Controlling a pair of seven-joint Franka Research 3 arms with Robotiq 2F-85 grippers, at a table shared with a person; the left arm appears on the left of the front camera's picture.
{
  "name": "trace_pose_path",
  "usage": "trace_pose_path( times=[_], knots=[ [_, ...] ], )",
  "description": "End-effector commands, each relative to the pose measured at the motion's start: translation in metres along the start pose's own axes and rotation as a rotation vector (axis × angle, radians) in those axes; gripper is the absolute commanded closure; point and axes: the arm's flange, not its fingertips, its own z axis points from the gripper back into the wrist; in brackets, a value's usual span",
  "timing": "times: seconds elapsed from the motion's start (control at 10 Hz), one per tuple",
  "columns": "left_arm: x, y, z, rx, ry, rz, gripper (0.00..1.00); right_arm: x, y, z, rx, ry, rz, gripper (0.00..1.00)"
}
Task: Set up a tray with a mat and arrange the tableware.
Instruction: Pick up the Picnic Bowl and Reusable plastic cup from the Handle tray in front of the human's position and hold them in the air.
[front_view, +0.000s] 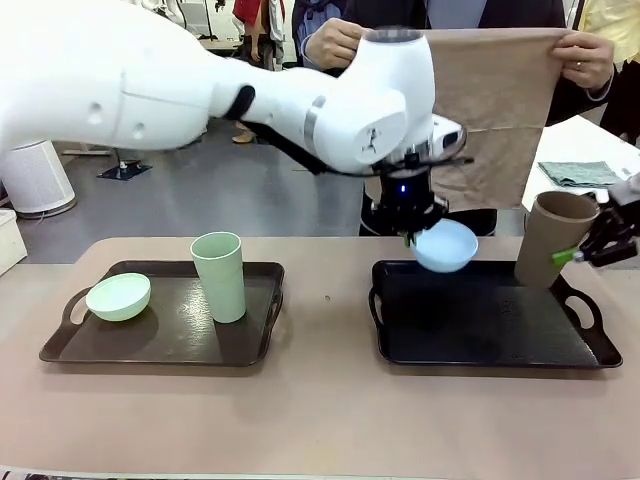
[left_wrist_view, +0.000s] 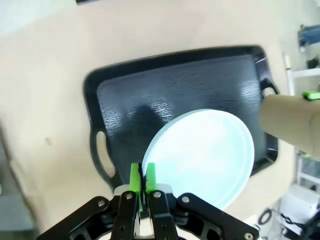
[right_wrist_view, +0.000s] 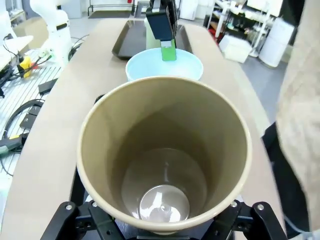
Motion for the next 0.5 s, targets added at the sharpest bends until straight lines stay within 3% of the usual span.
trace_pose_path(
  times=[0.0, 0.2, 0.4],
  knots=[
    [-0.009, -0.006, 0.032, 0.025, -0.045, 0.012, 1.0, 0.042, 0.018, 0.023, -0.039, 0.014, 0.04, 1.0],
    [-0.011, -0.014, 0.064, 0.047, -0.073, -0.01, 1.0, 0.073, 0.027, 0.038, -0.067, 0.022, 0.068, 1.0],
    [-0.005, -0.01, 0.062, 0.003, -0.06, -0.025, 1.0, 0.072, 0.015, 0.045, -0.072, 0.009, 0.081, 1.0]
  ],
)
